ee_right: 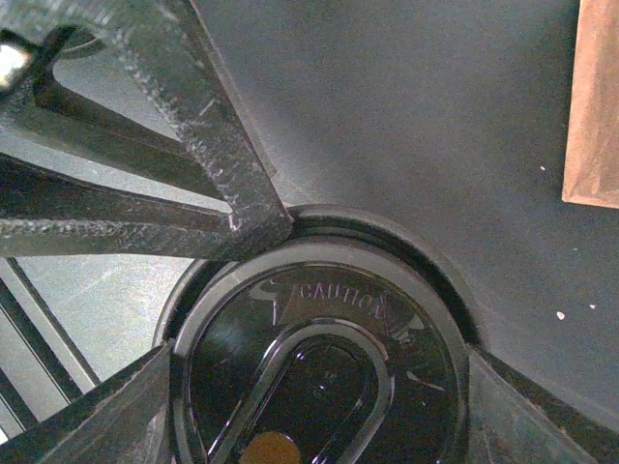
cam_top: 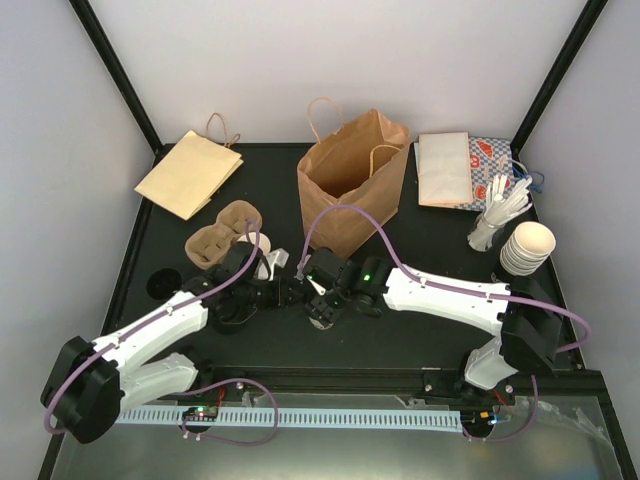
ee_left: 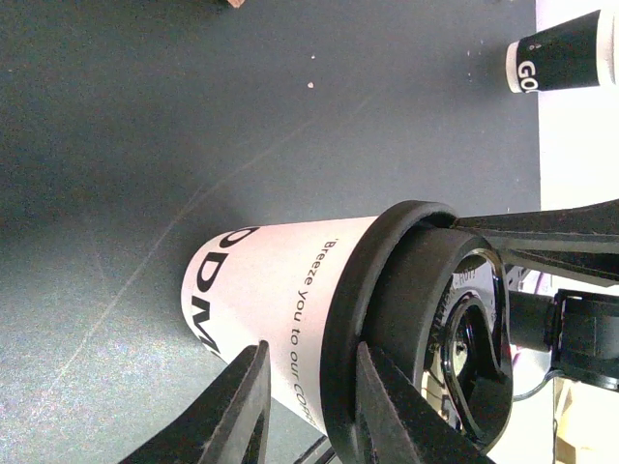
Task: Pack the takeout coffee
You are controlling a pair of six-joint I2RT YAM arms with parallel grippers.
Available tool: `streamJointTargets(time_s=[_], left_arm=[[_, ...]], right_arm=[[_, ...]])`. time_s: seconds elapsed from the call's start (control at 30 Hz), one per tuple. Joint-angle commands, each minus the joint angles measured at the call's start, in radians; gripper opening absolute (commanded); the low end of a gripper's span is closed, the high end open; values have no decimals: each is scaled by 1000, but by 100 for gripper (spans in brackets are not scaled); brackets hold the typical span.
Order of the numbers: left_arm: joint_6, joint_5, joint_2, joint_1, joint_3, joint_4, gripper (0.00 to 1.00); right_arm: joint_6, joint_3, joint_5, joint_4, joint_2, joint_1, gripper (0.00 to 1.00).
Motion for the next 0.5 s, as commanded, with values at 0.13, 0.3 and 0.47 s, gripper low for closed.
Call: streamJointTargets(time_s=[0.13,0.3,0.47], left_arm=[[16,15,101,-6,30,44,26],[11,7,117,-6,38,65,26],[-13,-56,101,-5,48,60,25]], right_arm=[[-46,-81,-191,-195,115,64,66],[-51,-80,-201,-187,115,65,66],[-36,-79,-179,-184,113,65,66]])
